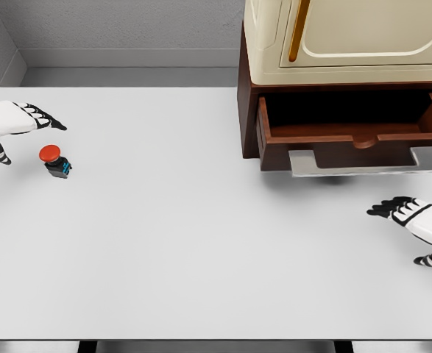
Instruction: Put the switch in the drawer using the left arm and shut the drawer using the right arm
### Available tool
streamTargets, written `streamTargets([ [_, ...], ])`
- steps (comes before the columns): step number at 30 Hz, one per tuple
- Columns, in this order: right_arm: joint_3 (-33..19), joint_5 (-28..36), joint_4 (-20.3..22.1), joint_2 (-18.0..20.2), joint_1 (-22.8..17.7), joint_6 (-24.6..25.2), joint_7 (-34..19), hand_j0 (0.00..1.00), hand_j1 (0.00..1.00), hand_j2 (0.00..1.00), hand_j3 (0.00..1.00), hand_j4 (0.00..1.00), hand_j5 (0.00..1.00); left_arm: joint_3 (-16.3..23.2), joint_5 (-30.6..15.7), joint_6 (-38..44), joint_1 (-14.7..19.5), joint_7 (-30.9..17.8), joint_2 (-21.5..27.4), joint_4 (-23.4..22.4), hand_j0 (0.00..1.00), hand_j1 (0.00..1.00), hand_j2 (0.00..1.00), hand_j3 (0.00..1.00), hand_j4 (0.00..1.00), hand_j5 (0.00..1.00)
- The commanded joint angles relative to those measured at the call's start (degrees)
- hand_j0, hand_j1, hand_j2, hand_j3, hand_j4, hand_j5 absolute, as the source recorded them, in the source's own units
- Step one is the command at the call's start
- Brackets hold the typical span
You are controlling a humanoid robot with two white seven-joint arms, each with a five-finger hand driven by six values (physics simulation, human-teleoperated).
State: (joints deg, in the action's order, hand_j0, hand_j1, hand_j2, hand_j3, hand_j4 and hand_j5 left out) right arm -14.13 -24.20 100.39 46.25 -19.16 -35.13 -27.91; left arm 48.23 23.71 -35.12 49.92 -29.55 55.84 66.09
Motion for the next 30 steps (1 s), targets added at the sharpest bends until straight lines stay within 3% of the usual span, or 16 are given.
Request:
streamTargets([
  [1,0.2,0.4,0.1,0.1,0.1,0.1,-0.2,1.00,1.00,1.00,1.00,1.00,1.00,-0.1,-0.2,0.1,0.0,0.0,0.1,0.0,1.00,1.00,1.00,1.00,1.00,1.00],
  [13,0.2,0.3,0.0,0.2,0.5,0.1,-0.2,1.00,1.00,1.00,1.00,1.00,1.00,2.2,0.8,0.1,-0.4,-1.0,-2.1,1.1,0.98,0.98,0.98,0.98,0.98,0.98],
  [18,-1.1,0.4,-0.1,0.8,-0.3,0.1,-0.3,1.00,1.00,1.00,1.00,1.00,1.00,2.7,1.6,0.1,-0.4,-1.0,-2.5,1.1,0.85,0.85,0.85,0.85,0.85,0.85],
  [22,-6.6,1.1,-0.2,1.0,-3.3,0.1,-0.7,1.00,1.00,1.00,1.00,1.00,1.00,2.7,1.9,0.1,-0.4,-1.0,-2.5,1.1,0.77,0.77,0.77,0.77,0.77,0.77],
  [24,-6.7,1.2,-0.3,1.0,-3.3,0.1,-3.1,0.95,0.95,0.95,0.95,0.95,0.95,2.7,1.9,0.1,-0.4,-1.0,-2.5,1.2,0.77,0.77,0.77,0.77,0.77,0.77],
  [26,-10.0,1.6,-0.5,0.9,-3.5,0.1,-5.7,0.83,0.83,0.83,0.83,0.83,0.83,2.7,1.9,0.1,-0.4,-1.0,-2.5,1.2,0.77,0.77,0.77,0.77,0.77,0.77],
  [30,-10.7,6.5,-0.6,0.5,-3.6,0.1,-7.1,0.76,0.76,0.76,0.76,0.76,0.76,2.8,1.9,0.1,-0.5,-1.0,-2.5,1.3,0.77,0.77,0.77,0.77,0.77,0.77],
])
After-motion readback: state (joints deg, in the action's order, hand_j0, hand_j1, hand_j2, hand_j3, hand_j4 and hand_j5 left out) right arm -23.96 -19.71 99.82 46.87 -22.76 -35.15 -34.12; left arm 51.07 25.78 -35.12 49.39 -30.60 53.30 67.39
